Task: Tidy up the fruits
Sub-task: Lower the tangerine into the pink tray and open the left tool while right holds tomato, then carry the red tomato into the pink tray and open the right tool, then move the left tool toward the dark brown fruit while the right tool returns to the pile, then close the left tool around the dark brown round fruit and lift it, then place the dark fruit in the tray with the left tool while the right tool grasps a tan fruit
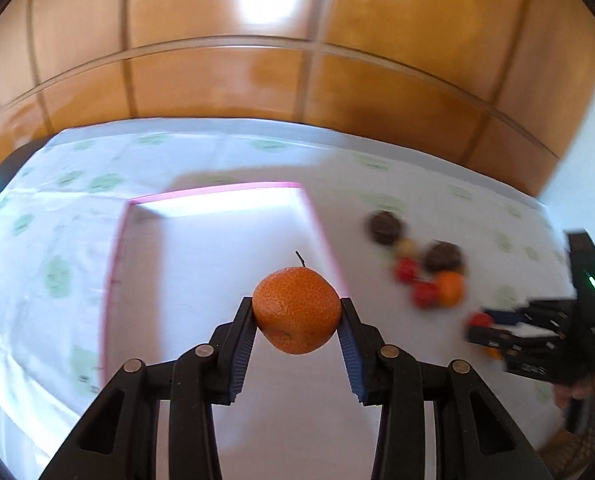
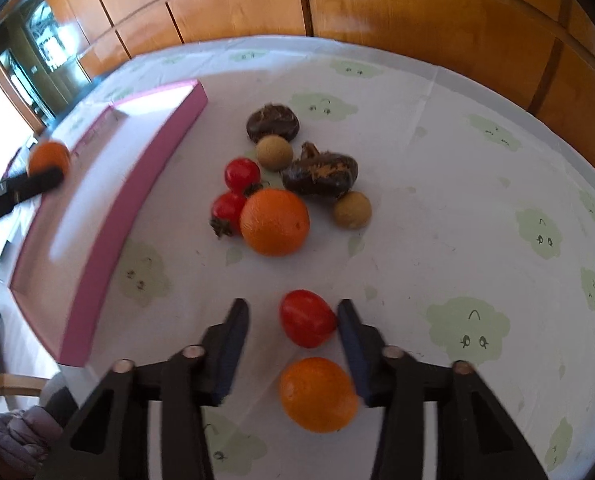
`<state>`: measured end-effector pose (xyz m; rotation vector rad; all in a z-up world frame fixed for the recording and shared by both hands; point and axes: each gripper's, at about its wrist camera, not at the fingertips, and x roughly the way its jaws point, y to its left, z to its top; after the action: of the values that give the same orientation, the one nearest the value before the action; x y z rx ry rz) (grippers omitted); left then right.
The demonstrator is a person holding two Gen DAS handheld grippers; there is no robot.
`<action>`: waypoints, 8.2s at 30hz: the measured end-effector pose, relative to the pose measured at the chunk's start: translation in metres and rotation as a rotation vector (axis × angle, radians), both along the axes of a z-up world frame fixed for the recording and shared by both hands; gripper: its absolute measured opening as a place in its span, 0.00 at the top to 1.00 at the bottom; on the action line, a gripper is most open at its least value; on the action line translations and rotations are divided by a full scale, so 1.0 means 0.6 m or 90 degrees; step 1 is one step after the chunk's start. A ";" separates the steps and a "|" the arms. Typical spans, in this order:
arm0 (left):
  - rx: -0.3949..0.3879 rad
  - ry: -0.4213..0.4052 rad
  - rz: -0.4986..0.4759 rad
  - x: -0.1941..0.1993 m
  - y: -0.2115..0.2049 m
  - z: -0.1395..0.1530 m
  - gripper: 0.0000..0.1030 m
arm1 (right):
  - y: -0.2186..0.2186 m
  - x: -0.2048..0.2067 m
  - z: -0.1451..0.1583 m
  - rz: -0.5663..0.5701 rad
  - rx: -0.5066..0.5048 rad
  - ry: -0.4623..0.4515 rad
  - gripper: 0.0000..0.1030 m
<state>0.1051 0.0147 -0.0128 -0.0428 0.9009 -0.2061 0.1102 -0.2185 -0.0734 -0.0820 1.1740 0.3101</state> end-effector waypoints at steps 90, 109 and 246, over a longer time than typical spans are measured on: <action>0.104 -0.160 0.197 -0.166 0.099 0.051 0.14 | 0.332 0.064 0.079 0.119 0.110 -0.060 0.71; 0.102 -0.155 0.174 -0.170 0.080 0.052 0.14 | 0.195 -0.008 0.122 0.059 0.082 -0.124 0.70; -0.051 0.011 -0.042 -0.114 0.006 -0.013 0.54 | -0.090 0.030 0.037 -0.157 0.106 0.019 0.71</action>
<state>0.0368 0.0182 -0.0205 -0.0895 0.9111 -0.3029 0.1279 -0.2723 -0.0513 0.2126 1.1697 0.1913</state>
